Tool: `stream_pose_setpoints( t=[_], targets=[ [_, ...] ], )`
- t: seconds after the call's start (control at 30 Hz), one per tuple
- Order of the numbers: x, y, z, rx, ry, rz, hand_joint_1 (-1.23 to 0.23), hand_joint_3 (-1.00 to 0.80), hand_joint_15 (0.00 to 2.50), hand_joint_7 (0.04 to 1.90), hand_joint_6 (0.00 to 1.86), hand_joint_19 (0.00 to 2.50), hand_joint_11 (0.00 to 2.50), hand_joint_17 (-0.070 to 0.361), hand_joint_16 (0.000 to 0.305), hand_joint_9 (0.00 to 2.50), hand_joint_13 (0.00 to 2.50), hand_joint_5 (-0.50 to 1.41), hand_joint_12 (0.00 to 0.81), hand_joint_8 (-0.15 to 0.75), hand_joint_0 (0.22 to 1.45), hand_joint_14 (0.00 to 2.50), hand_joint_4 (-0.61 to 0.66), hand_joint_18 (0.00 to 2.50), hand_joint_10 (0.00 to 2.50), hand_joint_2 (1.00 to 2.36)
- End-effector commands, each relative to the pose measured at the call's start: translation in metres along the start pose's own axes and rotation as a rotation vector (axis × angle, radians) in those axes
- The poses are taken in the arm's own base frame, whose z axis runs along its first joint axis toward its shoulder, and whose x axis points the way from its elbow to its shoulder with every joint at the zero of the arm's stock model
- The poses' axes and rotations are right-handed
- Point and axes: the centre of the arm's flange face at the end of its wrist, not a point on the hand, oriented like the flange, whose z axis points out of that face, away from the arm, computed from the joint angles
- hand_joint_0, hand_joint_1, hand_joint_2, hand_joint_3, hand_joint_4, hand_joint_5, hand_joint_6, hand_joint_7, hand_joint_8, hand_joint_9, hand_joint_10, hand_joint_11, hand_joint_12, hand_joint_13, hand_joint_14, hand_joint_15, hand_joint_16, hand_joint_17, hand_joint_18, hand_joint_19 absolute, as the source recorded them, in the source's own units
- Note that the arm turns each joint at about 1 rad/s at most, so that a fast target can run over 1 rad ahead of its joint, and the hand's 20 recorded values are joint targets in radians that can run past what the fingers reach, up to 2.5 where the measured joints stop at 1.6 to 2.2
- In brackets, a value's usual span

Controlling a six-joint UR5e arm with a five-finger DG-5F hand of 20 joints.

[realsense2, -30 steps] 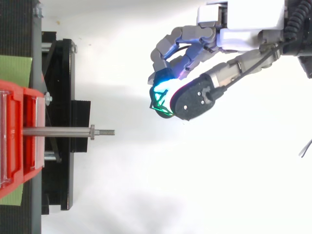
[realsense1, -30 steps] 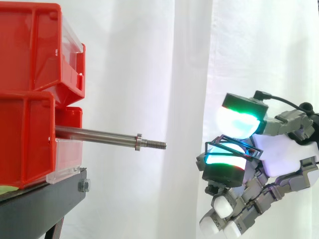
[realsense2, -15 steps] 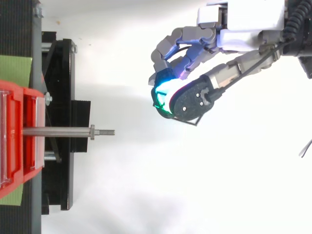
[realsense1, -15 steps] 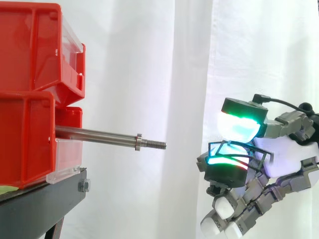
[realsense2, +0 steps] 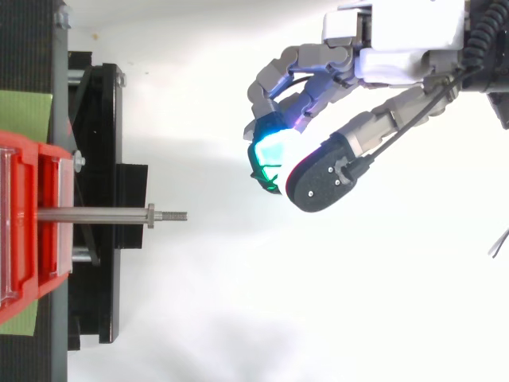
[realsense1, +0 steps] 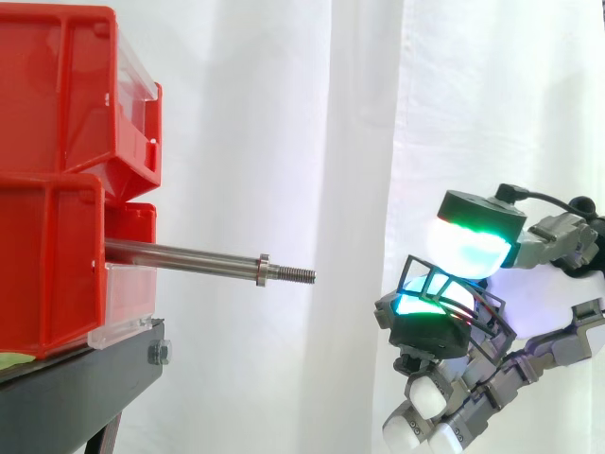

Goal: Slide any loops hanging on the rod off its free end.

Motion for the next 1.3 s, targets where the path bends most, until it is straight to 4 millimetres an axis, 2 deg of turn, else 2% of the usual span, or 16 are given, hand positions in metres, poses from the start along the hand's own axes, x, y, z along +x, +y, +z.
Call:
stream_pose_setpoints(
  t=[0.0, 0.33, 0.4, 0.47, 0.53, 0.63, 0.73, 0.87, 0.97, 1.1, 1.17, 1.27],
  targets=[
    [-0.0002, -0.0006, -0.0002, 0.001, -0.001, 0.0, -0.8, -0.5, 0.0, 1.21, 0.82, 0.13, 0.18, 0.082, 0.037, 0.73, 0.62, -0.2, 0.222, 0.232, 0.62, 0.0, 0.1, 0.52, 0.01, 1.0],
    [-0.0003, 0.0002, 0.0, 0.0, -0.002, 0.0, -0.81, -0.5, 0.0, 1.2, 0.82, 0.12, 0.19, 0.081, 0.036, 0.73, 0.63, -0.2, 0.222, 0.233, 0.64, 0.0, 0.09, 0.54, 0.01, 1.0],
    [-0.0005, 0.0001, 0.0, 0.0, -0.003, 0.0, -0.82, -0.5, 0.0, 1.26, 0.82, 0.12, 0.17, 0.082, 0.036, 0.73, 0.63, -0.2, 0.222, 0.232, 0.65, 0.0, 0.04, 0.54, 0.01, 1.0],
    [0.0006, 0.0003, 0.0003, 0.0, -0.002, -0.002, -0.84, -0.41, 0.0, 1.35, 0.83, 0.12, 0.18, 0.082, 0.036, 0.72, 0.63, -0.21, 0.222, 0.229, 0.65, 0.0, 0.03, 0.54, 0.01, 1.01],
    [0.0006, 0.0003, 0.0003, 0.0, -0.002, 0.0, -0.84, -0.3, 0.0, 1.36, 0.84, 0.13, 0.18, 0.082, 0.036, 0.71, 0.63, -0.22, 0.221, 0.228, 0.65, 0.0, 0.04, 0.55, 0.01, 1.02],
    [-0.0005, 0.0001, 0.0, 0.0, -0.003, 0.0, -0.85, -0.27, 0.0, 1.34, 0.85, 0.13, 0.19, 0.082, 0.036, 0.7, 0.62, -0.22, 0.221, 0.226, 0.64, 0.0, 0.05, 0.54, 0.01, 1.02],
    [-0.0005, 0.0001, 0.0, 0.0, -0.003, -0.001, -0.79, -0.37, 0.0, 1.23, 0.86, 0.14, 0.18, 0.082, 0.037, 0.7, 0.62, -0.22, 0.227, 0.226, 0.61, 0.0, 0.09, 0.53, 0.01, 1.01],
    [0.0006, 0.0003, 0.0003, 0.0, -0.002, 0.0, -0.68, -0.41, 0.01, 1.27, 0.83, 0.14, 0.19, 0.085, 0.038, 0.73, 0.62, -0.2, 0.231, 0.236, 0.57, 0.0, 0.1, 0.52, 0.01, 1.01],
    [0.0006, 0.0003, 0.0003, 0.0, -0.002, 0.0, -0.59, -0.31, 0.01, 1.29, 0.83, 0.15, 0.19, 0.086, 0.038, 0.74, 0.6, -0.18, 0.238, 0.246, 0.55, 0.0, 0.08, 0.48, 0.01, 1.01],
    [0.0008, 0.0003, 0.0003, 0.0, 0.0, 0.0, -0.56, -0.23, 0.01, 1.29, 0.82, 0.16, 0.19, 0.088, 0.039, 0.74, 0.59, -0.18, 0.244, 0.249, 0.54, 0.0, 0.06, 0.47, 0.01, 1.02],
    [-0.0002, 0.0002, 0.0, 0.0, 0.0, 0.0, -0.57, -0.2, 0.01, 1.29, 0.82, 0.15, 0.19, 0.088, 0.039, 0.74, 0.59, -0.18, 0.244, 0.248, 0.54, 0.0, 0.05, 0.47, 0.01, 1.02],
    [-0.0002, 0.0002, 0.0, 0.0, 0.0, 0.002, -0.67, -0.17, 0.0, 1.29, 0.82, 0.15, 0.19, 0.088, 0.039, 0.71, 0.57, -0.2, 0.242, 0.24, 0.55, 0.0, 0.07, 0.46, 0.01, 1.02]
  ],
)
